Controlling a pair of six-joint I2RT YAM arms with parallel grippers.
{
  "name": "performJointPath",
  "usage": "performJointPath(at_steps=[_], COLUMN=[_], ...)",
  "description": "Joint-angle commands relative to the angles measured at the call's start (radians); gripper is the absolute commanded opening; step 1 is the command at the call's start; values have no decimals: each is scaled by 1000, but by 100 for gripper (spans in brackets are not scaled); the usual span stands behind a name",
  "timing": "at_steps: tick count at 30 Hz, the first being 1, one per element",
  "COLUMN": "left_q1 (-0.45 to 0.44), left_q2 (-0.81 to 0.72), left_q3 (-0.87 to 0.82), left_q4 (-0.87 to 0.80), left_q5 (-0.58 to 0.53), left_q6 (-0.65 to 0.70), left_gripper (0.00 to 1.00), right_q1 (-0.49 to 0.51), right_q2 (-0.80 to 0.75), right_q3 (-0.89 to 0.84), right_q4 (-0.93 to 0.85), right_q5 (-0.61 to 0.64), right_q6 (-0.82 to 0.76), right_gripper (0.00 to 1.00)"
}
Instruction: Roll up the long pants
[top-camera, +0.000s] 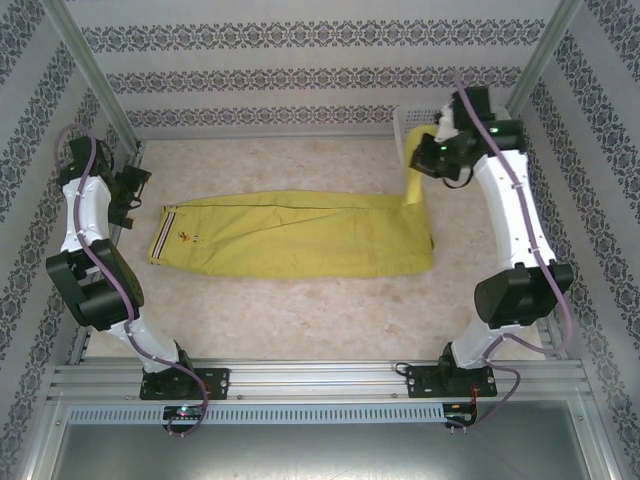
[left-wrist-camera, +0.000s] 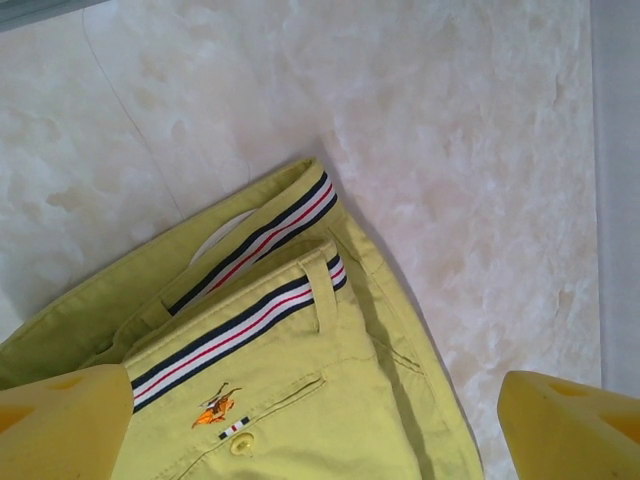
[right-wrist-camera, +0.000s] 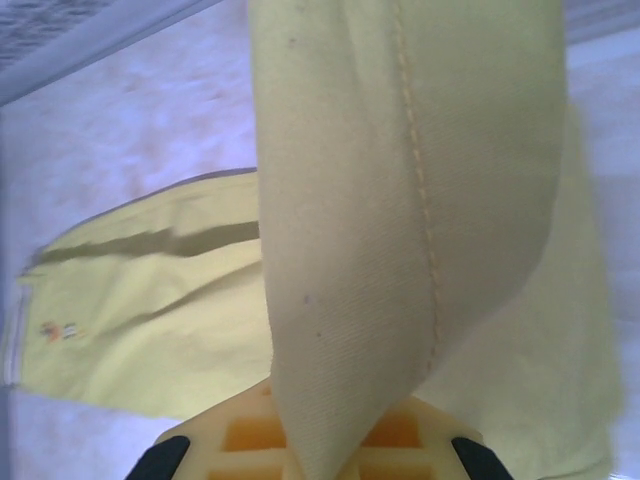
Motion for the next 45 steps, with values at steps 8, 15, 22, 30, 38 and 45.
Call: performJointPath(at_steps=[8, 15, 22, 30, 38, 45], left_q1=[-9, -10, -10, -9, -9, -9], left_q2=[-53, -52, -38, -26, -27, -34], left_q3=[86, 112, 122, 122, 118, 120], left_q4=[-94, -112, -115, -111, -113, -116], left_q5=[-14, -21, -17, -17, -15, -14], left_q6=[30, 39, 49, 50, 50, 50], left_gripper=[95, 95, 96, 96, 96, 97], right_q1=[355, 498, 600, 658, 680, 709], right_q2=[189, 472, 666, 748, 779, 827], right_q3=[69, 422, 636, 664, 665, 705], right_q4=[404, 405, 463, 522, 569, 621], right_q5=[-133, -159, -210, -234, -254, -275], right_q6=[329, 410, 523, 598, 649, 714], right_gripper=[0, 0, 0, 0, 0, 0])
